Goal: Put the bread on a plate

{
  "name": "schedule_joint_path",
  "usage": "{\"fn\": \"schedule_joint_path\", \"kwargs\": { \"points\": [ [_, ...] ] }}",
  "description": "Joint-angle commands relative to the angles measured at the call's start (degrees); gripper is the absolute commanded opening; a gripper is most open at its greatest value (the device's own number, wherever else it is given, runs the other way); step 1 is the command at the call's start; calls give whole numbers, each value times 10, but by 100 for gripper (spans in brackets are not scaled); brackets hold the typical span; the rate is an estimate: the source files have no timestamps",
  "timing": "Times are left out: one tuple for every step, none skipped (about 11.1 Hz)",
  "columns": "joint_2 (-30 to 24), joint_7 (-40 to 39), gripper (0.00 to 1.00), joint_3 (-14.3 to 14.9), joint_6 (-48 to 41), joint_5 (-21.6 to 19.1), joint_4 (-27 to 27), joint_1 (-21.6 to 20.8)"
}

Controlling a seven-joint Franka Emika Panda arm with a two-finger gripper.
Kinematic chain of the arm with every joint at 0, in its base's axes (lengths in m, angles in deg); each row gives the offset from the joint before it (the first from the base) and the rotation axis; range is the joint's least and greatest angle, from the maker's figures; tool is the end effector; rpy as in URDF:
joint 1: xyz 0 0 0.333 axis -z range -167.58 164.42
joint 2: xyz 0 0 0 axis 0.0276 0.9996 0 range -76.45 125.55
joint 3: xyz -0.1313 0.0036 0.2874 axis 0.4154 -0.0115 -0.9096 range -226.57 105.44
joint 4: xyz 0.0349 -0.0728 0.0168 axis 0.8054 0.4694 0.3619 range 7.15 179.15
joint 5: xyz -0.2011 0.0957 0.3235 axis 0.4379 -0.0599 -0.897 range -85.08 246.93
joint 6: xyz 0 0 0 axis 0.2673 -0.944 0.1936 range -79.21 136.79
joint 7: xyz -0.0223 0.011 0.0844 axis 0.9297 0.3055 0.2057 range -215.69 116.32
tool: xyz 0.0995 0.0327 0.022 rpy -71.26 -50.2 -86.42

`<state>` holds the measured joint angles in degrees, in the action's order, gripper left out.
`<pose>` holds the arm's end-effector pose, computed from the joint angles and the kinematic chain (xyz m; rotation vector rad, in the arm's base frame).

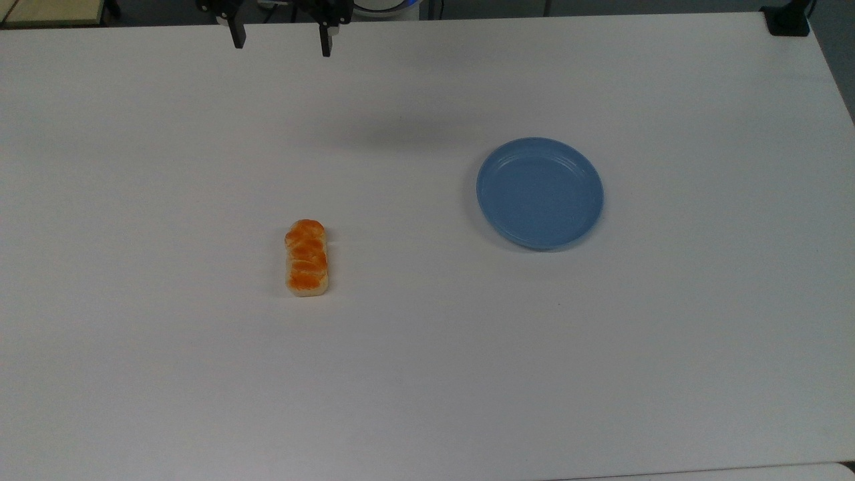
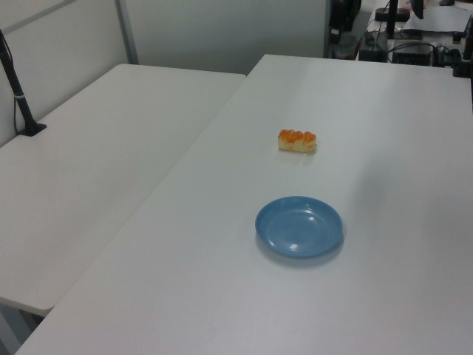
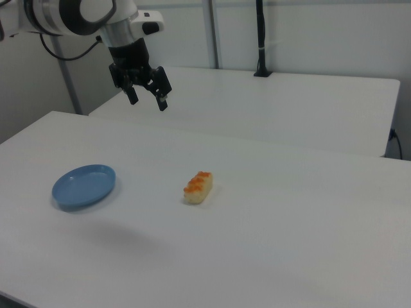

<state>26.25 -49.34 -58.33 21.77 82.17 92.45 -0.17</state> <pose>0.5794 -0.0385 0.6302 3.1031 -0.1045 0.2426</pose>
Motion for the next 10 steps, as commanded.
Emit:
{"fn": "schedule_joint_path", "kwargs": {
  "points": [
    [-13, -11, 100, -12, 1, -24, 14, 7],
    [-12, -8, 100, -12, 1, -23, 13, 7],
    [-13, -9, 100, -14, -7, -23, 13, 7],
    [-13, -8, 100, -14, -12, -23, 12, 7],
    [-12, -8, 100, -14, -12, -23, 12, 7],
    [-12, -9, 100, -18, -13, -21, 12, 7],
    [-12, -12, 100, -23, -16, -19, 12, 7],
    [-12, -14, 100, -24, -19, -18, 12, 7],
    [-12, -10, 100, -24, -19, -18, 11, 8],
    [-12, -10, 100, -24, -20, -19, 11, 10]
  ]
}}
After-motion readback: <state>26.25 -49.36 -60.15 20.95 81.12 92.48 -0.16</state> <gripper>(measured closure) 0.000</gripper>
